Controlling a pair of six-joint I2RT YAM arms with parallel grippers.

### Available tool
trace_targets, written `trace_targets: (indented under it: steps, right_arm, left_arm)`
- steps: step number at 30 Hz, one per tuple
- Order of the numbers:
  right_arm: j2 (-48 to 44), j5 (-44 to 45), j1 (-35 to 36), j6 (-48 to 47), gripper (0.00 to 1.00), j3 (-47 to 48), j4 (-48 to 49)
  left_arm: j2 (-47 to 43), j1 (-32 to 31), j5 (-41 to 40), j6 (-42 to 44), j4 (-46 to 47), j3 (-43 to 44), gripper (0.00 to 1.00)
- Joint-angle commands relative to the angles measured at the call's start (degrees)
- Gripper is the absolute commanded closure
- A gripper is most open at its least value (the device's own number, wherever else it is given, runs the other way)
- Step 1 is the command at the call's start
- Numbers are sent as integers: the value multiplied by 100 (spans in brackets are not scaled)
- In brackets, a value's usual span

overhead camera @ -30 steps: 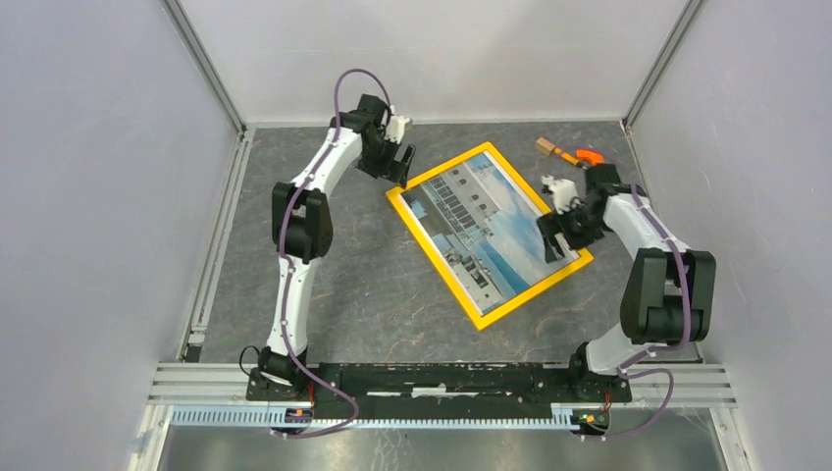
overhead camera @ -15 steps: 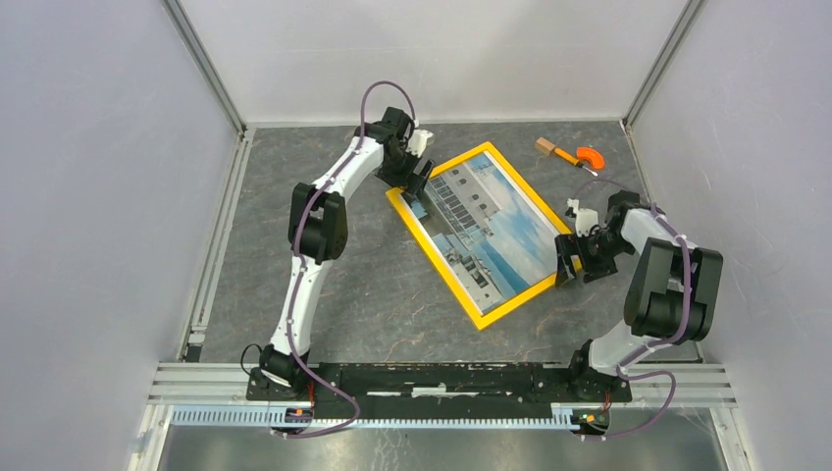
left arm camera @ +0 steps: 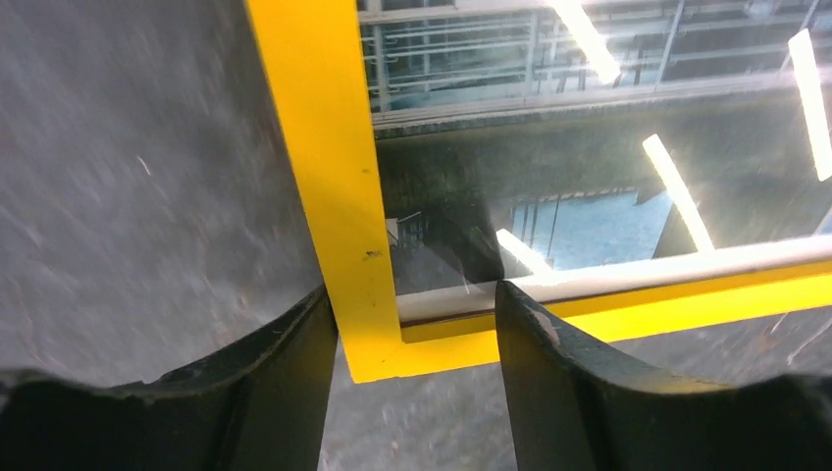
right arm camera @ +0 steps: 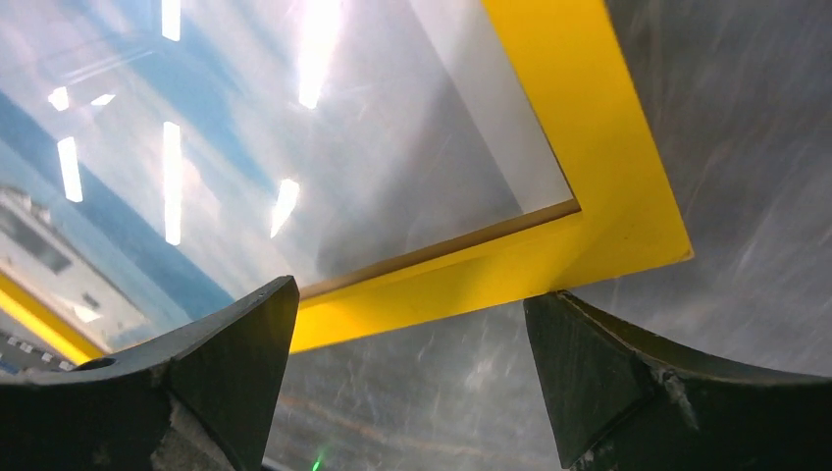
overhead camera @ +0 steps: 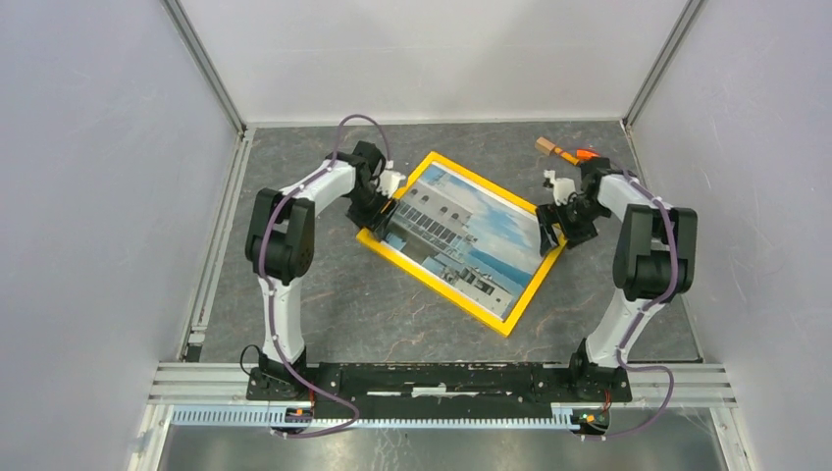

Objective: Take the photo out of the frame

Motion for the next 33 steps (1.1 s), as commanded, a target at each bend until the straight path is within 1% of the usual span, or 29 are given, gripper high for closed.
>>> trace_targets:
  steps: [1, 5, 8, 11, 14, 17, 19, 21, 24, 26, 29, 33]
  right_arm:
    - [803, -652, 699, 124, 9, 728, 1091]
    - [1500, -716, 1166, 218, 9, 1773, 1092]
    - [1988, -735, 1432, 257, 8, 2528, 1088]
    - [2303, -713, 1634, 224, 8, 3120, 976]
    - [2153, -686, 1614, 147, 6, 3133, 885]
    - [1678, -674, 1397, 82, 3, 2823, 724]
    - [1229, -674, 1185, 7, 2, 2414, 689]
    - [814, -664, 1063, -123, 2, 2015, 573]
    - [269, -811, 1050, -250, 2, 1267, 480]
    - [-56, -992, 1057, -192, 2, 631, 666]
    - [-342, -1225, 1050, -41, 2, 14, 998]
    - [-670, -1526, 1082, 184, 4, -825, 1601]
  left_arm:
    - [-820, -106, 467, -95, 226, -882, 38]
    - [-1333, 61, 535, -470, 450, -1768, 39]
    - [-1486, 85, 571, -587, 469, -2150, 39]
    - [-1609, 122, 716, -682, 462, -2274, 37]
    - [-1732, 305, 778, -710, 350, -2180, 32]
    - [-1892, 745, 959, -730, 249, -2011, 24]
    - [-1995, 1025, 1039, -762, 247, -1945, 19]
    - [-2008, 1174, 1093, -759, 270, -1932, 16]
    - [-1956, 1206, 1230, -869, 468, -2051, 15]
    - [-1876, 1205, 1450, -1016, 513, -2116, 14]
    - [-1812, 1198, 1789, -1090, 531, -2227, 15]
    - [-1805, 1148, 1861, -1032, 647, -2403, 17]
